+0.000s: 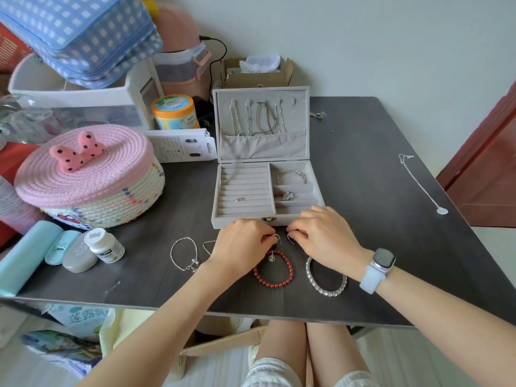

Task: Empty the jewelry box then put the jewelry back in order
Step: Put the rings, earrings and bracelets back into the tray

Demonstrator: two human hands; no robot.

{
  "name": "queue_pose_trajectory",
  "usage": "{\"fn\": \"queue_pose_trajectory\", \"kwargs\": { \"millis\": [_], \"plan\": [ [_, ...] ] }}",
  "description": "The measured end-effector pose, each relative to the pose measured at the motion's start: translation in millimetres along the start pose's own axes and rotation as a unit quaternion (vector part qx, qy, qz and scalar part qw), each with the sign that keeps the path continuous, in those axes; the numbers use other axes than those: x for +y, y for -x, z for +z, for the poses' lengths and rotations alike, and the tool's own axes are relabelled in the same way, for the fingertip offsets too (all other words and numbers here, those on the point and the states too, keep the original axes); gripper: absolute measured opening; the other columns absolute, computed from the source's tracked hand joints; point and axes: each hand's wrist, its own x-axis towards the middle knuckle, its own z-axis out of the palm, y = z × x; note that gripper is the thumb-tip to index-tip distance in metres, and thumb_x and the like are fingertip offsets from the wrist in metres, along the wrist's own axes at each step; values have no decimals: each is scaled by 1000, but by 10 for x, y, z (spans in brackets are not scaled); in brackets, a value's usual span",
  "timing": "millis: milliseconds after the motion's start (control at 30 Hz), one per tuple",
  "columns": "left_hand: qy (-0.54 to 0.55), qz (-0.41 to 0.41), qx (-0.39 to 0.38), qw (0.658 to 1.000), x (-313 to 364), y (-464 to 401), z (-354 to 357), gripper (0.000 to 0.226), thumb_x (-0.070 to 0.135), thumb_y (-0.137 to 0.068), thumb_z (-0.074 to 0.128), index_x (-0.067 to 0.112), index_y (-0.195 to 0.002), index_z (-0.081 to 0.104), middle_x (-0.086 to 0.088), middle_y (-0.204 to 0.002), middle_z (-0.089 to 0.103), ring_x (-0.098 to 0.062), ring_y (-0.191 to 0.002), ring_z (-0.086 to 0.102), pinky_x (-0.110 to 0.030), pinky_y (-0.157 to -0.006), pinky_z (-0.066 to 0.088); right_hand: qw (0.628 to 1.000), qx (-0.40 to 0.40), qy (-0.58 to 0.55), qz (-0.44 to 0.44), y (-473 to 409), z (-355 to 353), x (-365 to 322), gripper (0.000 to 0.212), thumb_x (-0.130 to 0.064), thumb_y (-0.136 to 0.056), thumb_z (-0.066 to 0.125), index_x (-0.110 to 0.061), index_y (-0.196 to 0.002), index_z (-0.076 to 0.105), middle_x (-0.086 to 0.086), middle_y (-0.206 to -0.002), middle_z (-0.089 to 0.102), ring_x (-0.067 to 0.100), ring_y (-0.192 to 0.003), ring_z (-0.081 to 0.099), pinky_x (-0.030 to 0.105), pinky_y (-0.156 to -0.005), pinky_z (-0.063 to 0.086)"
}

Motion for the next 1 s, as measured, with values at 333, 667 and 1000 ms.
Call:
{"fn": "queue_pose_trajectory", "kwargs": {
  "millis": [333,667,1000],
  "plan": [
    [90,-30,-6,995,38,15,-17,12,24,-85,60,20,-96,64,9,-84,60,-11,-82,55,-26,-72,46,1000,-15,-11,-20,33,-16,11,19,-18,-93,45,-10,-86,61,3,-89,59,20,-88,49,30,-71,41],
    [206,-82,2,975,-118,28,-207,17,26,-75,74,25,-68,58,18,-73,59,4,-59,54,-2,-55,38,997,-41,-66,1,40,-108,-20,16,-16,-97,35,-10,-96,50,0,-95,56,15,-86,46,28,-71,40],
    [445,-182,56,875,-389,-156,-486,16,7,-74,74,7,-67,59,5,-47,58,-8,-43,47,-16,-46,41,927,62,-347,129,-354,-155,-57,23,-6,-92,45,-10,-107,62,-11,-80,57,-8,-71,55,6,-70,42]
  ]
}}
